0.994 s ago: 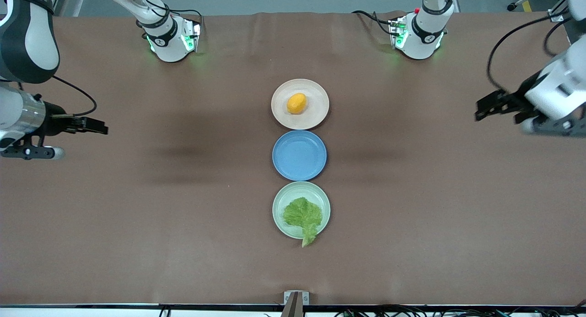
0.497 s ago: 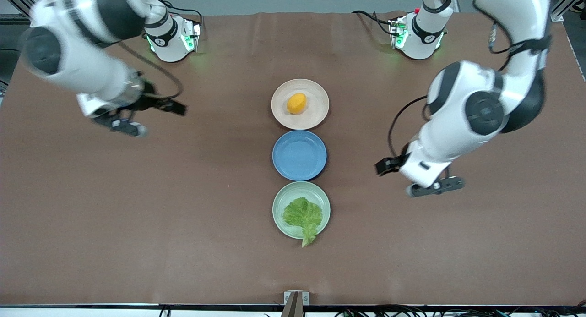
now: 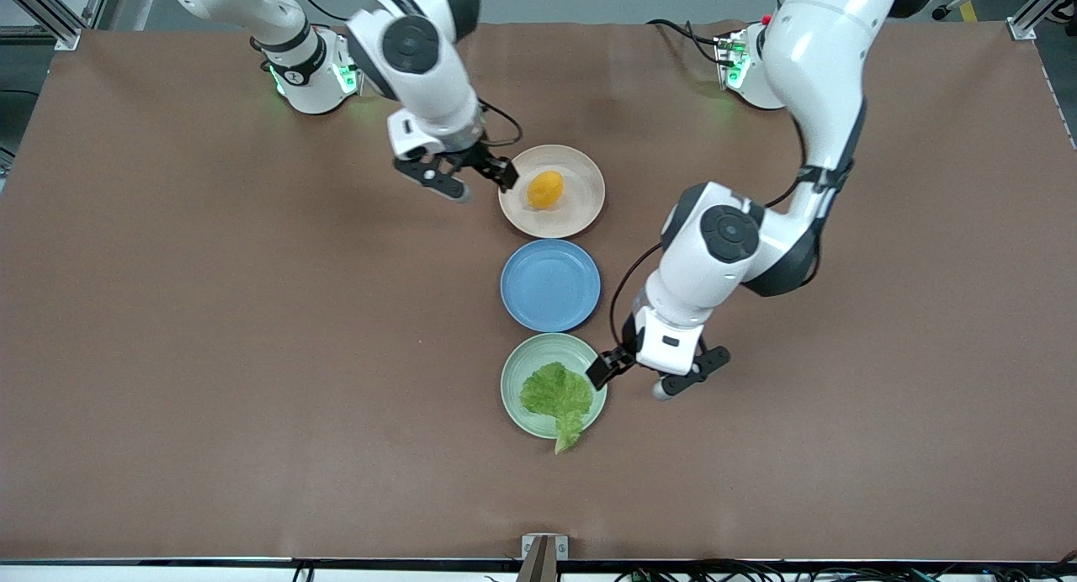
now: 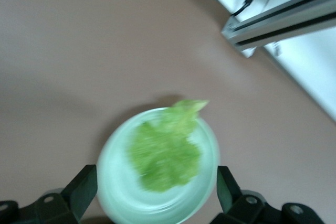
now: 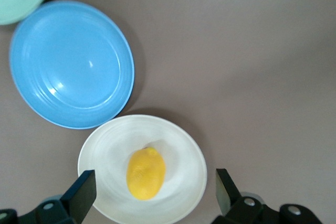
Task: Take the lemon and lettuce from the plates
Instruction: 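Reach the right gripper to the lemon while the left gripper reaches the lettuce, then lower and close the right gripper on the lemon while the left grips lettuce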
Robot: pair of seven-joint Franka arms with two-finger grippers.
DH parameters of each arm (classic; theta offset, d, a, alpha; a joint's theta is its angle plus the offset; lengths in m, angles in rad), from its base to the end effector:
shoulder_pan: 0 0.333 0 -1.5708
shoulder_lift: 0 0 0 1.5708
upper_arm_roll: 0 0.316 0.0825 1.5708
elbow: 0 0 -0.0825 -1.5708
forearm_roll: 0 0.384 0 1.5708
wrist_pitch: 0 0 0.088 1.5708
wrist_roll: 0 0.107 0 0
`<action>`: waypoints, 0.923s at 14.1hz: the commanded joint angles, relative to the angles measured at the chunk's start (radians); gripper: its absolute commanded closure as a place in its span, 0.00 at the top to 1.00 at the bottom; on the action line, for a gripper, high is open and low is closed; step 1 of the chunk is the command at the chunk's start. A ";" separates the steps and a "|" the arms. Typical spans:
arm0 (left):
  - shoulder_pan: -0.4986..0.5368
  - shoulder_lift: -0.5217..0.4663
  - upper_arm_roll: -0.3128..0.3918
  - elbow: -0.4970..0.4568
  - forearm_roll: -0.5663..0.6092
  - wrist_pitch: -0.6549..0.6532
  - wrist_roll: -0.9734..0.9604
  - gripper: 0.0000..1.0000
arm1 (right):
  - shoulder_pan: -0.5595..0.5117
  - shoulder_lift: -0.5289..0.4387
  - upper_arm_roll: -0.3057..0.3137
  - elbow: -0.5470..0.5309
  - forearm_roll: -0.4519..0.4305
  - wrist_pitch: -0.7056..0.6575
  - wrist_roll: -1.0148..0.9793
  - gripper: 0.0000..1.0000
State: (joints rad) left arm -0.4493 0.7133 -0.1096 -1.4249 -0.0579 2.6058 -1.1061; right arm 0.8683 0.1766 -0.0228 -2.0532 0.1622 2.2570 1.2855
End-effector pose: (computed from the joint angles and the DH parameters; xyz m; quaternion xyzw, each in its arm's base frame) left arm 0.6588 -0.3871 0.3275 0.9228 0.3026 0.1183 0.2071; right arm 0.3825 0.4386 0.3554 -0.9618 0.2666 0.0471 0.0417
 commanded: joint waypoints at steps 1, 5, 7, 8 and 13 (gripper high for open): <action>-0.029 0.073 0.010 0.046 -0.002 0.132 -0.154 1.00 | 0.087 0.128 -0.019 0.024 -0.055 0.123 0.142 1.00; -0.057 0.164 0.016 0.047 -0.002 0.261 -0.346 1.00 | 0.141 0.230 -0.019 0.042 -0.128 0.193 0.248 1.00; -0.055 0.181 0.016 0.047 0.000 0.269 -0.395 1.00 | 0.159 0.263 -0.019 0.042 -0.128 0.236 0.282 1.00; -0.057 0.186 0.016 0.047 0.000 0.269 -0.423 1.00 | 0.166 0.277 -0.020 0.048 -0.128 0.239 0.290 1.00; -0.104 0.232 0.048 0.047 0.001 0.266 -0.465 1.00 | 0.175 0.307 -0.020 0.061 -0.130 0.262 0.296 1.00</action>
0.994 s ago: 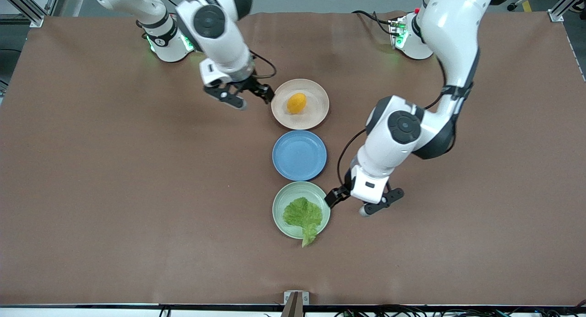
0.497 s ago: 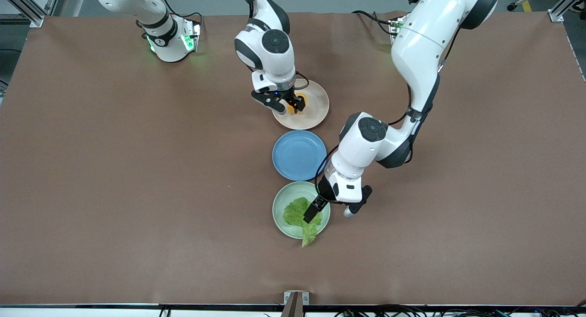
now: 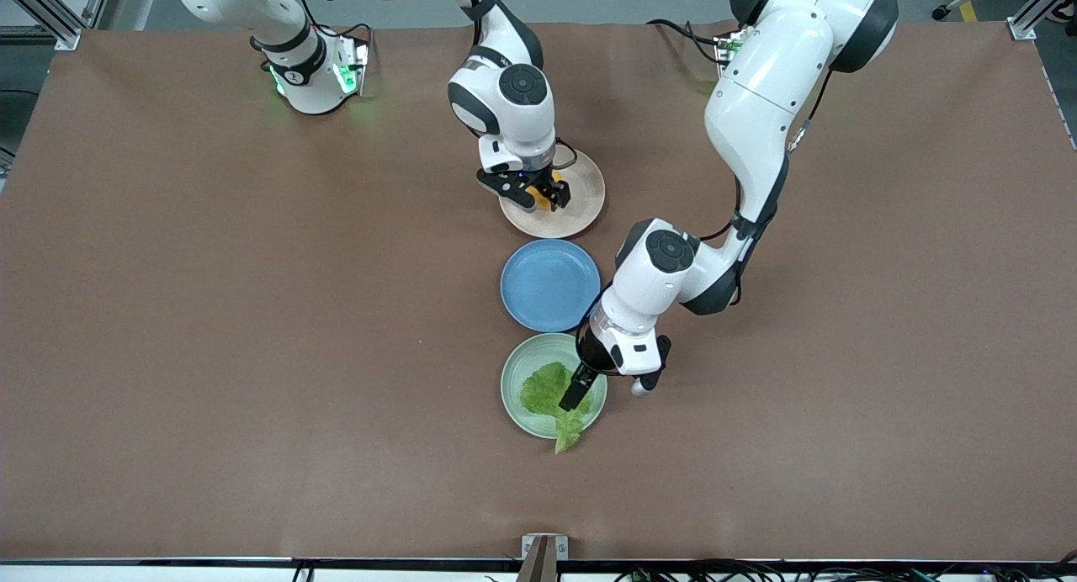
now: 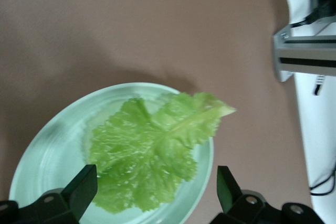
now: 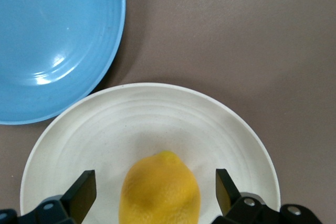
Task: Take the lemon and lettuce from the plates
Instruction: 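Lower and close the right gripper on the lemon while the left grips lettuce, then carry the lemon off the plate with the right gripper while the left lifts lettuce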
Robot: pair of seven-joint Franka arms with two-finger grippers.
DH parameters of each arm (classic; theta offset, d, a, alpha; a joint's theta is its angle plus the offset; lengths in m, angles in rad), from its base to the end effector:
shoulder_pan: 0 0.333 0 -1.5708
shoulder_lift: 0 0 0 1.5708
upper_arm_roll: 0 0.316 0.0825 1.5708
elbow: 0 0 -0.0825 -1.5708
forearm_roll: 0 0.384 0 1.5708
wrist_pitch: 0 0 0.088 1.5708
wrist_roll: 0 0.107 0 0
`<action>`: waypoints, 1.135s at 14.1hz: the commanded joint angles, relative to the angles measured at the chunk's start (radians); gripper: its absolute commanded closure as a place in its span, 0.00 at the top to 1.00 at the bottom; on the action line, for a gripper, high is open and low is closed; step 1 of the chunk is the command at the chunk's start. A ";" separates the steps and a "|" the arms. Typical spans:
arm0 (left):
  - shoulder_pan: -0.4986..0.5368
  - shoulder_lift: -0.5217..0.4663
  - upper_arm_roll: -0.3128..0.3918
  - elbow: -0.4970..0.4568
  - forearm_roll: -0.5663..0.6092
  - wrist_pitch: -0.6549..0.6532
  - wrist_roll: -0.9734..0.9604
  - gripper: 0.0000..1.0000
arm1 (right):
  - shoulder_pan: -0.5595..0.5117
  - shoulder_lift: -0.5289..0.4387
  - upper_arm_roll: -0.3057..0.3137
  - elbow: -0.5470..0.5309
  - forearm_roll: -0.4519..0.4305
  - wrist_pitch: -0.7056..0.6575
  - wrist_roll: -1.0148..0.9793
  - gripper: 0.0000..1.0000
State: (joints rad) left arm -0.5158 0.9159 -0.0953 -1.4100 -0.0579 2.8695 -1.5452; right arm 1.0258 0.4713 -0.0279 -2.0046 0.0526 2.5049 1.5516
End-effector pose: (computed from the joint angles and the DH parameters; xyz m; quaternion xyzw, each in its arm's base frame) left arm 0.6417 -0.4219 0.2126 0.8339 0.4796 0.0865 0.2591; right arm 0.3307 0.5127 0.2217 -0.9563 0.2918 0.0049 0.0169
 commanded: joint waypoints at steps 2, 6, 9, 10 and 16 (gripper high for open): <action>-0.049 0.044 0.046 0.031 0.001 -0.001 -0.024 1.00 | 0.033 0.027 -0.015 0.012 -0.020 0.031 0.053 1.00; -0.049 0.060 0.046 0.029 0.003 -0.006 -0.022 0.99 | 0.042 0.046 -0.015 0.017 -0.019 0.037 0.053 0.92; -0.049 0.063 0.046 0.029 0.003 -0.006 -0.022 0.86 | 0.043 0.046 -0.015 0.018 -0.017 0.035 0.053 0.78; -0.049 0.064 0.046 0.029 0.003 -0.006 -0.022 0.78 | 0.043 0.046 -0.014 0.018 -0.019 0.035 0.051 0.64; -0.050 0.067 0.046 0.029 0.004 -0.006 -0.021 0.38 | 0.002 -0.034 -0.020 0.021 -0.017 -0.048 0.009 0.00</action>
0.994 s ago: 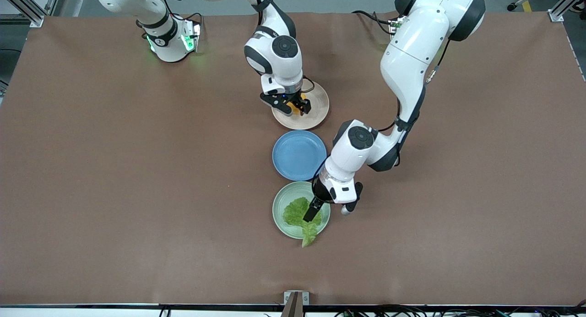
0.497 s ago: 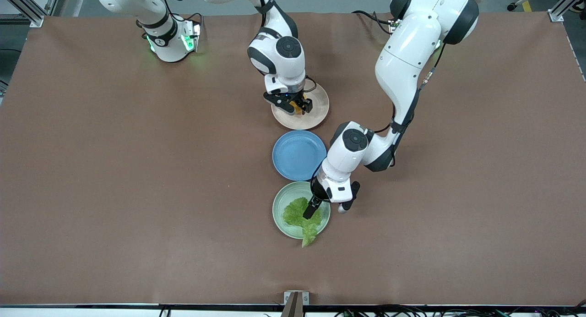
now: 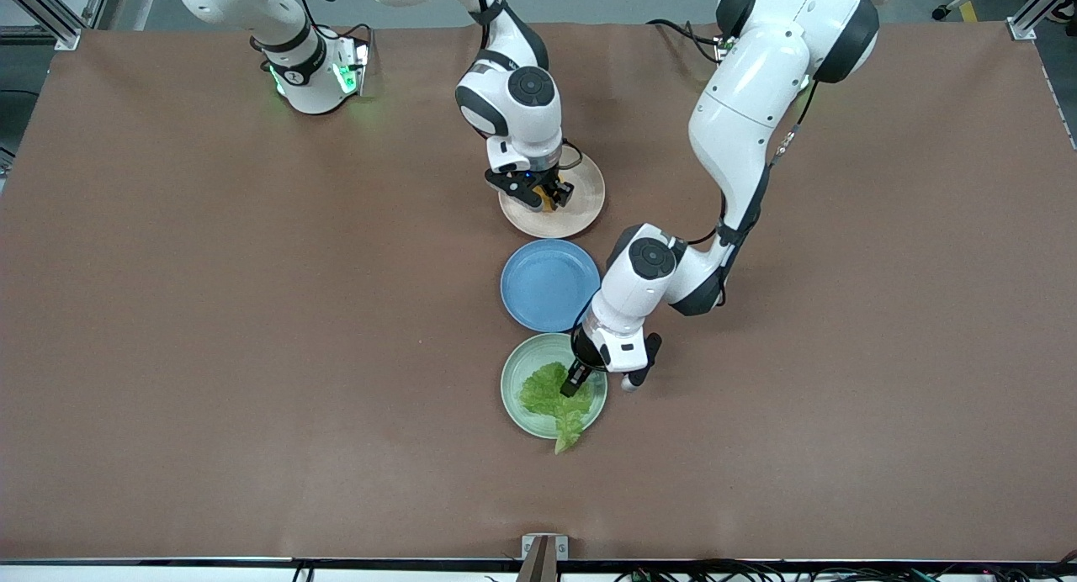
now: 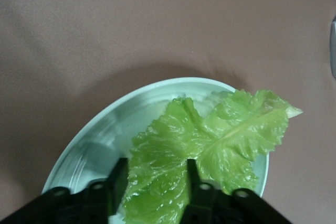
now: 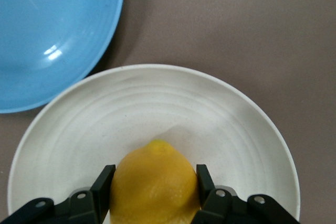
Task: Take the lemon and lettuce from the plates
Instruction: 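Carry the lemon off the plate with the right gripper while the left lifts lettuce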
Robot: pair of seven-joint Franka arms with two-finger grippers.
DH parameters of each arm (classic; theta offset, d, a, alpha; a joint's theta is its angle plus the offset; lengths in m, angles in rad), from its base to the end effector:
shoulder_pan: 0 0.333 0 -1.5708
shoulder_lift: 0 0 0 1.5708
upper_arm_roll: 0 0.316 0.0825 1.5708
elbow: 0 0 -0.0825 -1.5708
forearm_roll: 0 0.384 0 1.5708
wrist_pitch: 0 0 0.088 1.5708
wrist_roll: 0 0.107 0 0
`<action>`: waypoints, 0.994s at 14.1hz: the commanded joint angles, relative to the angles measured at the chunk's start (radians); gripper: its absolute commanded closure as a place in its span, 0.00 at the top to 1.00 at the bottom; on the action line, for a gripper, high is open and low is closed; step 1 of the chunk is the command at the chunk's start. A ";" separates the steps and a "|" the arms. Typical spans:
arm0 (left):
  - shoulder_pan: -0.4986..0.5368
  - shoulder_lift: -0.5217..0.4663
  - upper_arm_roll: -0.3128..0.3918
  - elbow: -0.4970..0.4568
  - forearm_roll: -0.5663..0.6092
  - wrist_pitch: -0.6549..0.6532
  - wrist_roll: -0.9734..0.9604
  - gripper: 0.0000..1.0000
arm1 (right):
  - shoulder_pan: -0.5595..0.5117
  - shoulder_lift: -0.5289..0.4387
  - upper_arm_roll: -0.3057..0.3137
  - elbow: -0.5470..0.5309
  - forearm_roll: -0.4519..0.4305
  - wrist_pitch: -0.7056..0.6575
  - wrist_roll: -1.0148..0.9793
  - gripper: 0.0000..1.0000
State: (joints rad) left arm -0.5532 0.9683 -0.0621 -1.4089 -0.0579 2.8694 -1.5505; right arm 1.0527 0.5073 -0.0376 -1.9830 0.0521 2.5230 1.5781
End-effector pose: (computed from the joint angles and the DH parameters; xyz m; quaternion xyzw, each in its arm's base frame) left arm 0.6299 -0.4263 0.1720 0.8442 0.4760 0.0826 0.2321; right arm 0.3246 0.5230 0.2099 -0.9552 0.2954 0.0016 0.0178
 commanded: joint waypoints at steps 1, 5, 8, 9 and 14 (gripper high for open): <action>-0.011 0.015 0.013 0.027 0.004 -0.005 -0.016 0.30 | -0.067 -0.122 -0.008 0.007 -0.012 -0.143 -0.089 0.00; -0.013 0.015 0.013 0.028 0.006 -0.005 -0.014 0.07 | -0.291 -0.288 -0.008 0.013 0.002 -0.352 -0.474 0.00; -0.013 0.009 0.013 0.028 0.006 -0.004 -0.014 0.00 | -0.504 -0.316 -0.012 0.000 0.002 -0.388 -0.788 0.00; -0.013 0.004 0.013 0.027 0.006 -0.005 -0.014 0.00 | -0.576 -0.311 -0.012 0.000 0.002 -0.380 -0.888 0.00; -0.010 -0.055 0.011 0.024 0.003 -0.012 -0.014 0.00 | -0.847 -0.230 -0.010 -0.002 0.002 -0.259 -1.311 0.00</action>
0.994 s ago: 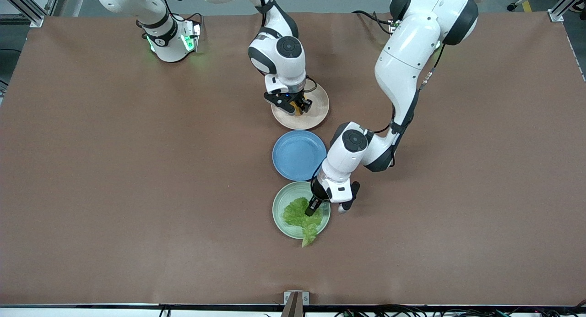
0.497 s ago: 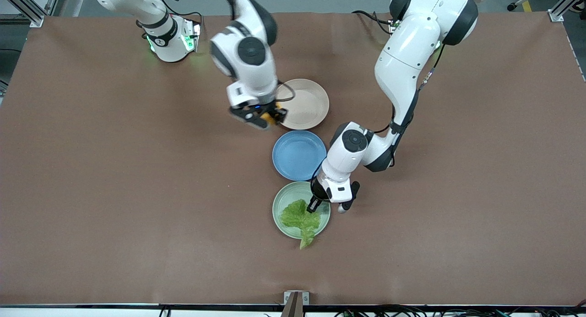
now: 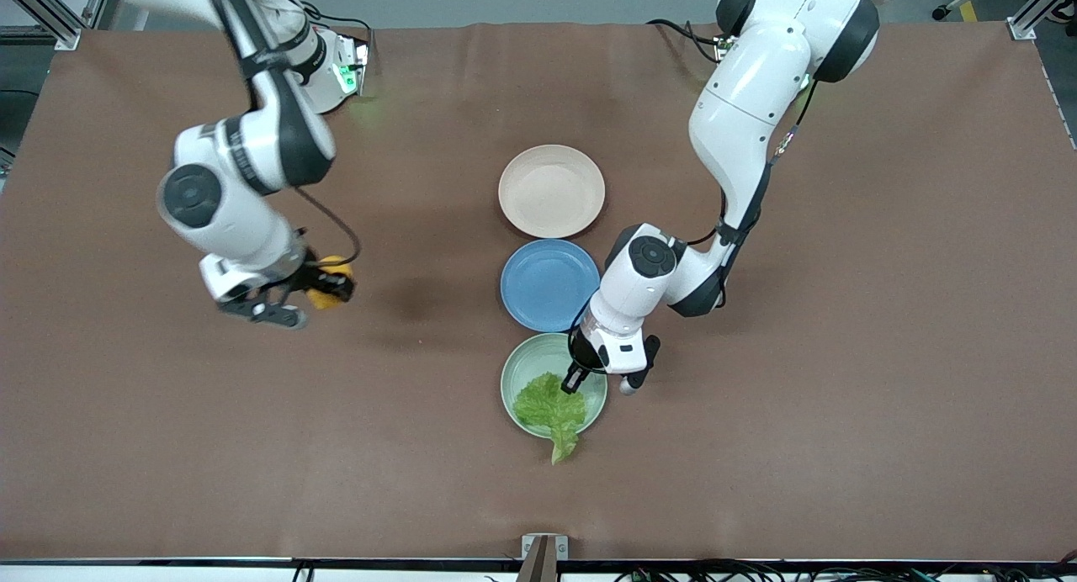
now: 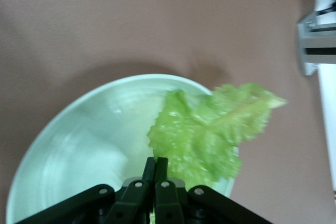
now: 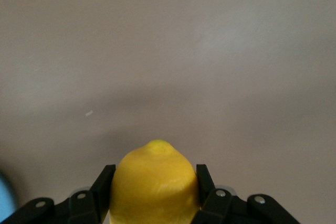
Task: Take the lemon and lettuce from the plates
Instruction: 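Carry the lemon off the plate with the right gripper while the left lifts lettuce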
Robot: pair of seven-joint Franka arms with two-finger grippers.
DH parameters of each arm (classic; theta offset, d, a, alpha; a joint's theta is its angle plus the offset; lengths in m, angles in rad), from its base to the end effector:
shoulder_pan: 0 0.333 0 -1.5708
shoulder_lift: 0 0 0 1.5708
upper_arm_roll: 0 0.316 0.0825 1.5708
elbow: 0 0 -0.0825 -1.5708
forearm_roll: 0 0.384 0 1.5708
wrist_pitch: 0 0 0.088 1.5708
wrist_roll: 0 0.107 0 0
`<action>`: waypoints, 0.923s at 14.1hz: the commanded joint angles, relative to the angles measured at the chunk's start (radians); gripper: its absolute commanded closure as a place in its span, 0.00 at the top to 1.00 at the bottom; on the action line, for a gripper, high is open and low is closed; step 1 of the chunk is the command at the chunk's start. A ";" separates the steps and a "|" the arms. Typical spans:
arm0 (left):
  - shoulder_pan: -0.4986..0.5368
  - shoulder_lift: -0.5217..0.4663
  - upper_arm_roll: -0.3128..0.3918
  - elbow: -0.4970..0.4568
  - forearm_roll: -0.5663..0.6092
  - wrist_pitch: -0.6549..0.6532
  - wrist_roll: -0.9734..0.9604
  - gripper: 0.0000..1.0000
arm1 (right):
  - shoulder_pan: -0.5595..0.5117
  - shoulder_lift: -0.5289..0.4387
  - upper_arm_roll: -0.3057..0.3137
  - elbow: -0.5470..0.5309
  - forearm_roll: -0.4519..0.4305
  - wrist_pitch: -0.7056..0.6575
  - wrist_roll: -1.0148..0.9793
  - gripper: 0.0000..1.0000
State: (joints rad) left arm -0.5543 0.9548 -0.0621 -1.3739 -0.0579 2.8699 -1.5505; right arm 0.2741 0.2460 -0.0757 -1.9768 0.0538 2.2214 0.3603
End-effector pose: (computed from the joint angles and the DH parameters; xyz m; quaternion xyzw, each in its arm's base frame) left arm 0.6392 -0.4325 0.1985 0.8390 0.4725 0.0936 0.2531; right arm 0.5877 0.1215 0.3453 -0.9953 0.0960 0.0036 0.0117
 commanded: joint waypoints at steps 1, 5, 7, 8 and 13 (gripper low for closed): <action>-0.009 -0.060 0.011 -0.011 0.003 -0.029 -0.014 0.00 | -0.094 0.047 0.028 -0.010 0.000 0.050 -0.131 0.00; 0.001 -0.154 0.010 -0.022 0.003 -0.157 -0.011 0.00 | -0.163 0.082 0.028 -0.051 0.000 0.116 -0.226 0.00; 0.011 -0.243 0.008 -0.054 0.004 -0.265 0.001 0.00 | -0.206 0.113 0.030 -0.051 0.000 0.139 -0.283 0.00; 0.025 -0.295 0.007 -0.071 0.004 -0.337 0.035 0.00 | -0.220 0.130 0.030 -0.051 0.000 0.153 -0.306 0.00; 0.146 -0.532 -0.002 -0.224 -0.007 -0.694 0.427 0.00 | -0.263 0.220 0.034 -0.039 0.001 0.253 -0.356 0.00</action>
State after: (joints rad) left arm -0.4558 0.5387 -0.0576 -1.4515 -0.0579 2.2297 -1.2649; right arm 0.0356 0.4420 -0.0678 -2.0193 0.0539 2.4423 0.0212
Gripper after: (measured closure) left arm 0.987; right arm 0.330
